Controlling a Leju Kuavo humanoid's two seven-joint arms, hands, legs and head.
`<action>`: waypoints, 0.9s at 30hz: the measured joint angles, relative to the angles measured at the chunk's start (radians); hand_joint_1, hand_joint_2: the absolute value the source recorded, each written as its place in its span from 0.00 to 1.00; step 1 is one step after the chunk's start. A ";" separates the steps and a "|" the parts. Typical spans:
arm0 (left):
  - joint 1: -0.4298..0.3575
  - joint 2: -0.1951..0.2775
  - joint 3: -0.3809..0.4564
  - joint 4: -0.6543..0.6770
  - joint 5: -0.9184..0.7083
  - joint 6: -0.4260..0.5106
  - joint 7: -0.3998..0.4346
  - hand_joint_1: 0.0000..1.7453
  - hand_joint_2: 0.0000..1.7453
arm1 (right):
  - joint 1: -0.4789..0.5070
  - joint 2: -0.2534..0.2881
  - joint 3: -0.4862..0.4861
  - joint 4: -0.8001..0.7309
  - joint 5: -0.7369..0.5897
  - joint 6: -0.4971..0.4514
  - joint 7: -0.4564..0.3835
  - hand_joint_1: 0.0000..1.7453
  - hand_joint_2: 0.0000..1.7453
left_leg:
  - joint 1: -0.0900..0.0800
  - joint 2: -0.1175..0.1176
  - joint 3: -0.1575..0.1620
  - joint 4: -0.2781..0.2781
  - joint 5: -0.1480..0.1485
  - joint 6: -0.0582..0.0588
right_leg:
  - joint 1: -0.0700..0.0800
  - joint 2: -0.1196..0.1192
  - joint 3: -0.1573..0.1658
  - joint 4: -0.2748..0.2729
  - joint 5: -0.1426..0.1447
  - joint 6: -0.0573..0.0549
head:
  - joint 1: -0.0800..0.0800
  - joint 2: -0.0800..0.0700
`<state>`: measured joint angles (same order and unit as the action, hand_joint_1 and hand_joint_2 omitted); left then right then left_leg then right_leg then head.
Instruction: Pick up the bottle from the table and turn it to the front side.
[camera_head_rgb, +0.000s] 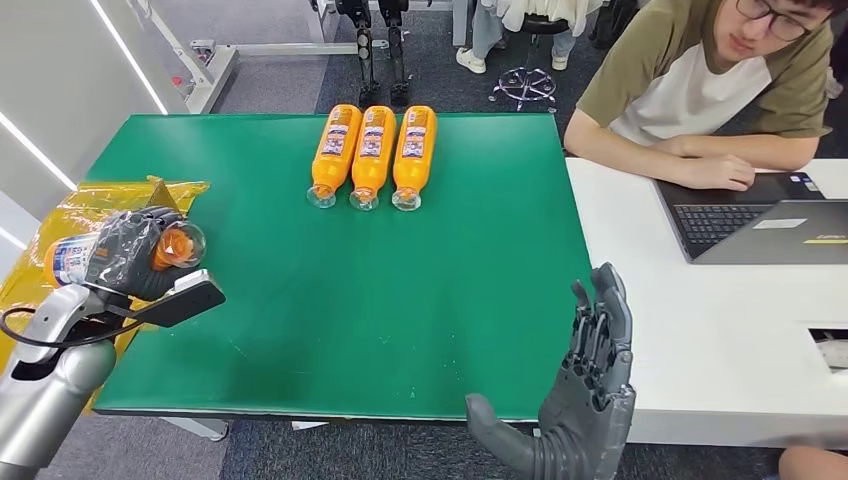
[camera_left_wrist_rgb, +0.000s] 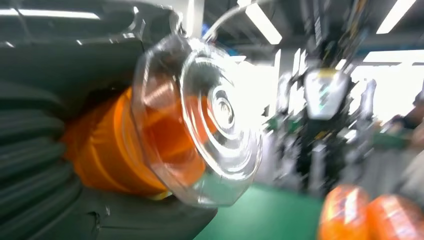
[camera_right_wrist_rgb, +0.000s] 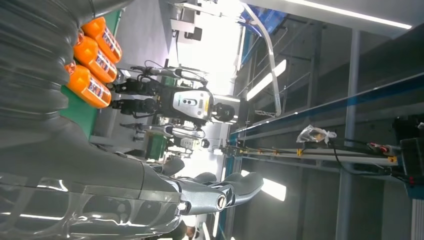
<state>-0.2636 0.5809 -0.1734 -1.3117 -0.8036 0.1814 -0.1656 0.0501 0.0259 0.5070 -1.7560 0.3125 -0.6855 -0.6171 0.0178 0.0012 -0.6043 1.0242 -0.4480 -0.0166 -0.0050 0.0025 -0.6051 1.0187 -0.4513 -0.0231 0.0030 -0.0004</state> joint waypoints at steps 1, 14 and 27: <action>-0.008 0.000 -0.008 0.030 -0.014 -0.005 0.003 1.00 1.00 | 0.000 0.000 0.000 -0.002 0.002 0.004 0.001 0.00 1.00 | 0.000 0.000 0.000 0.000 0.000 0.000 | 0.000 0.000 0.000 0.000 0.000 0.000 | 0.000 0.000; -0.191 -0.059 -0.143 0.534 -0.184 -0.043 -0.111 1.00 1.00 | -0.002 0.000 0.000 -0.014 0.016 0.041 0.015 0.00 1.00 | 0.000 0.000 0.000 0.000 0.000 0.000 | 0.000 0.001 0.000 0.000 0.000 0.000 | 0.000 0.000; -0.343 -0.096 -0.288 0.802 -0.233 -0.147 -0.288 1.00 1.00 | -0.005 0.001 0.000 -0.017 0.004 0.051 0.013 0.00 1.00 | 0.000 -0.001 0.000 0.000 0.001 -0.001 | 0.000 0.000 0.000 0.000 0.000 0.000 | 0.000 0.000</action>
<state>-0.6067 0.4846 -0.4615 -0.5100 -1.0365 0.0341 -0.4535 0.0453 0.0265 0.5070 -1.7729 0.3170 -0.6347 -0.6037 0.0176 0.0007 -0.6043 1.0243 -0.4474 -0.0173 -0.0052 0.0021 -0.6052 1.0188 -0.4510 -0.0236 0.0030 -0.0005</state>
